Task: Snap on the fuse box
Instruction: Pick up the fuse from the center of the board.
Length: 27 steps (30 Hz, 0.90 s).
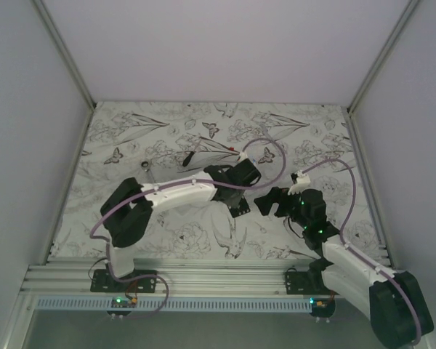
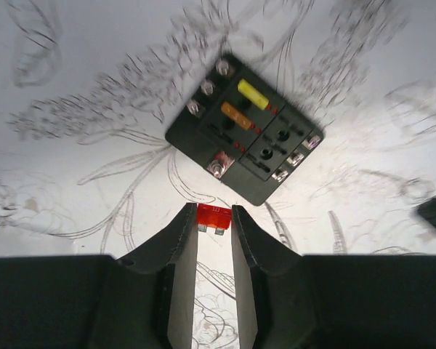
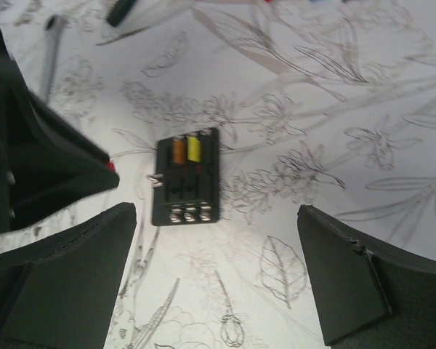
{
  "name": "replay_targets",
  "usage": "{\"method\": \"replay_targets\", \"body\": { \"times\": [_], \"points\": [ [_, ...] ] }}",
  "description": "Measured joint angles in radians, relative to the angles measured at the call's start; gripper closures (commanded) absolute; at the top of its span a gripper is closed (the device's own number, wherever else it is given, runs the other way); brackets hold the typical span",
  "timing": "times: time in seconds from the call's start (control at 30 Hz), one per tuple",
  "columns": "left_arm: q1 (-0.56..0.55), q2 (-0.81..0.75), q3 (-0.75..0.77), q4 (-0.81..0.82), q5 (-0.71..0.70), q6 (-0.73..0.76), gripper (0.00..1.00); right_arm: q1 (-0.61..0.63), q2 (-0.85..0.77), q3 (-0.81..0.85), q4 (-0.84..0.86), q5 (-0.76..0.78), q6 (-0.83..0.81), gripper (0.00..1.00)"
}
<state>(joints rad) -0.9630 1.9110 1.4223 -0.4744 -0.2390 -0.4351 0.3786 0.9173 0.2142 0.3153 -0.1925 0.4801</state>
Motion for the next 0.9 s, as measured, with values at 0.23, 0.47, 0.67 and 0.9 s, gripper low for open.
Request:
{"method": "replay_targets", "body": {
  "times": [0.23, 0.47, 0.67, 0.9],
  "points": [
    [0.003, -0.139, 0.053, 0.019, -0.098, -0.111, 0.88, 0.083, -0.067, -0.037, 0.147, -0.061, 0.005, 0.18],
    [-0.007, -0.233, -0.028, 0.121, -0.138, -0.223, 0.89, 0.199, -0.062, -0.069, 0.304, -0.062, 0.001, 0.34],
    [-0.024, -0.312, -0.121, 0.222, -0.141, -0.292, 0.89, 0.249, 0.004, -0.071, 0.425, -0.029, 0.002, 0.40],
    [-0.044, -0.336, -0.152, 0.310, -0.129, -0.337, 0.89, 0.283, 0.112, -0.054, 0.520, -0.010, 0.003, 0.51]
  ]
}}
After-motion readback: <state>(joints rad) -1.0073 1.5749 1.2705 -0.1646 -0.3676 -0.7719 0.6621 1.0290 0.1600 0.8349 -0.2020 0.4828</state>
